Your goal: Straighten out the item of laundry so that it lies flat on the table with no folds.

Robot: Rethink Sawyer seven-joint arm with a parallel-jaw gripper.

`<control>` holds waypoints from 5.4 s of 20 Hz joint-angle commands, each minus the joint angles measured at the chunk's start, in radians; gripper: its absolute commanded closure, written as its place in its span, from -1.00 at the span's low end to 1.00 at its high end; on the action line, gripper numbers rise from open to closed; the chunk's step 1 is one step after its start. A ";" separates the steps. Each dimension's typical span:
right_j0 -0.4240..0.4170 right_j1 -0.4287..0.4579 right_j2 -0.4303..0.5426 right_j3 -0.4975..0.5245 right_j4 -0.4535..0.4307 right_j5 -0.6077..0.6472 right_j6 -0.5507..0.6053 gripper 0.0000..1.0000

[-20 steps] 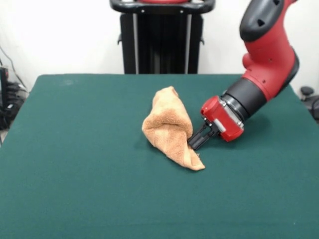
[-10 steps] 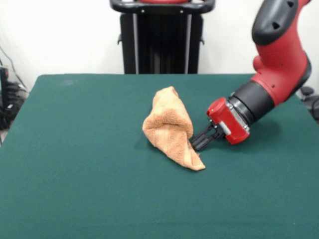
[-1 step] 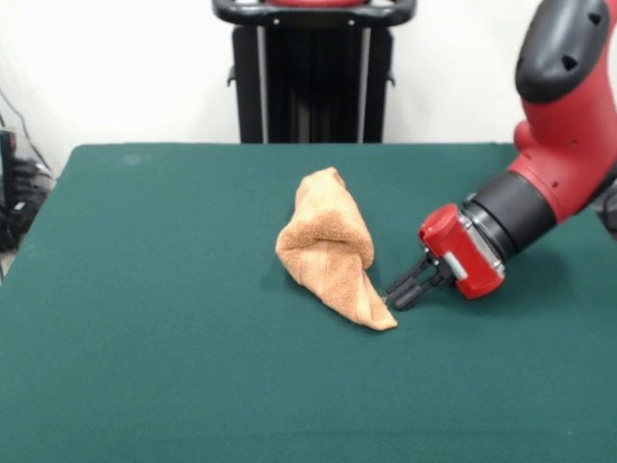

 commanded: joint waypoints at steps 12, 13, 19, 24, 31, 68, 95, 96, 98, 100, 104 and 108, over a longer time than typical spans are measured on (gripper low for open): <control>-0.019 0.075 0.035 -0.223 0.077 0.031 0.385 -1.00; -0.020 0.074 0.039 -0.223 0.073 0.028 0.384 -1.00; -0.023 0.065 0.069 -0.210 0.065 -0.005 0.376 -1.00; -0.027 0.060 0.090 -0.202 0.059 -0.029 0.357 -1.00; -0.029 0.008 0.167 -0.135 0.003 -0.099 0.265 -1.00; -0.020 -0.005 0.111 -0.040 -0.309 -0.006 0.229 -1.00; -0.115 -0.084 0.262 -0.033 -0.440 -0.194 0.180 -1.00; -0.118 -0.080 0.261 -0.036 -0.444 -0.196 0.183 -1.00; -0.136 -0.089 0.288 -0.041 -0.460 -0.209 0.169 -1.00; -0.148 -0.076 0.299 -0.050 -0.466 -0.240 0.173 -1.00; -0.155 -0.011 0.252 -0.080 -0.482 -0.284 0.184 -1.00; -0.159 0.023 0.224 -0.086 -0.497 -0.312 0.178 -1.00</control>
